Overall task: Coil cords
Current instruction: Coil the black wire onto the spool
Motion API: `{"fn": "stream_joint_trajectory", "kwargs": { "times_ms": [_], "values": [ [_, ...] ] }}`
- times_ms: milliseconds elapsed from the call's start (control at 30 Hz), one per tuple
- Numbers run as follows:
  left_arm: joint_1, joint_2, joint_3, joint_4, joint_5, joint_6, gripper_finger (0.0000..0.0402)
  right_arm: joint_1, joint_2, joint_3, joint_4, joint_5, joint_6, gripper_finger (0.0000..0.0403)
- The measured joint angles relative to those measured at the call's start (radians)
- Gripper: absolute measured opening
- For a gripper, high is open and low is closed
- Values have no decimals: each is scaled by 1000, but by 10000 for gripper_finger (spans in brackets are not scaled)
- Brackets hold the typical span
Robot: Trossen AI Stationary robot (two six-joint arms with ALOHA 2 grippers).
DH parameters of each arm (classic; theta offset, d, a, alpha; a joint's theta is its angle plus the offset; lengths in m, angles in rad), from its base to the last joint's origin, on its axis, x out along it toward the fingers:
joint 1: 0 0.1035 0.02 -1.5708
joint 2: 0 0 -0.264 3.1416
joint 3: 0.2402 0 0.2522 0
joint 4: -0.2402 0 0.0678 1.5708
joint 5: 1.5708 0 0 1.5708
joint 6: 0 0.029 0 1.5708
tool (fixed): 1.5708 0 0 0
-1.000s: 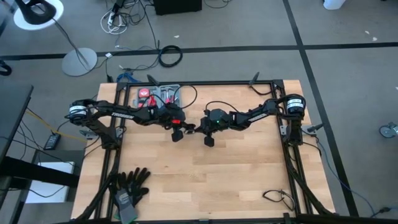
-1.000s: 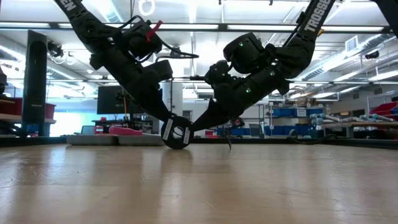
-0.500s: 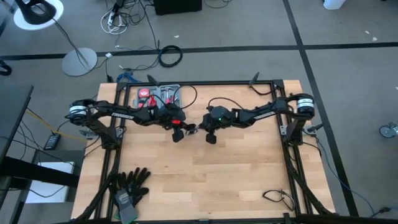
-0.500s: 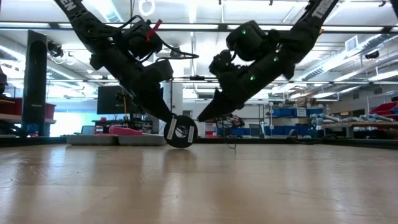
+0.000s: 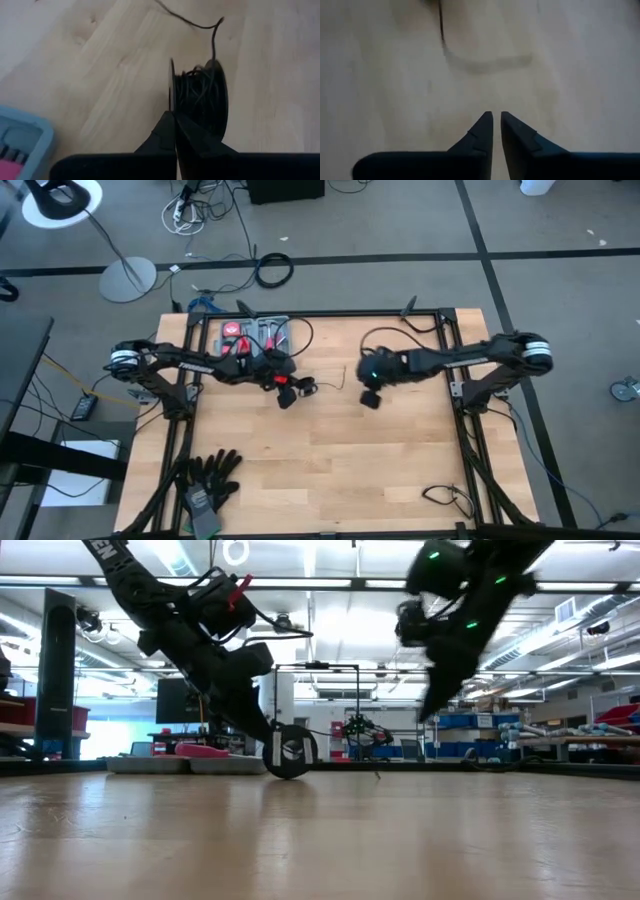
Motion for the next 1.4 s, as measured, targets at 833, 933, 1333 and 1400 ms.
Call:
{"fn": "stream_joint_trajectory", "kwargs": {
  "times_ms": [833,933,1333,1400],
  "values": [
    [-44,1,-70,226,-144,-144,0,193,178,-419,1058,313,246,16],
    [-44,1,-70,221,-159,-144,0,167,232,-383,1058,316,241,33],
    [-44,1,-70,226,-164,-140,0,154,279,-322,1059,312,145,107],
    [-44,1,-70,231,-164,-140,0,148,280,-321,1055,312,145,115]
  ]
}}
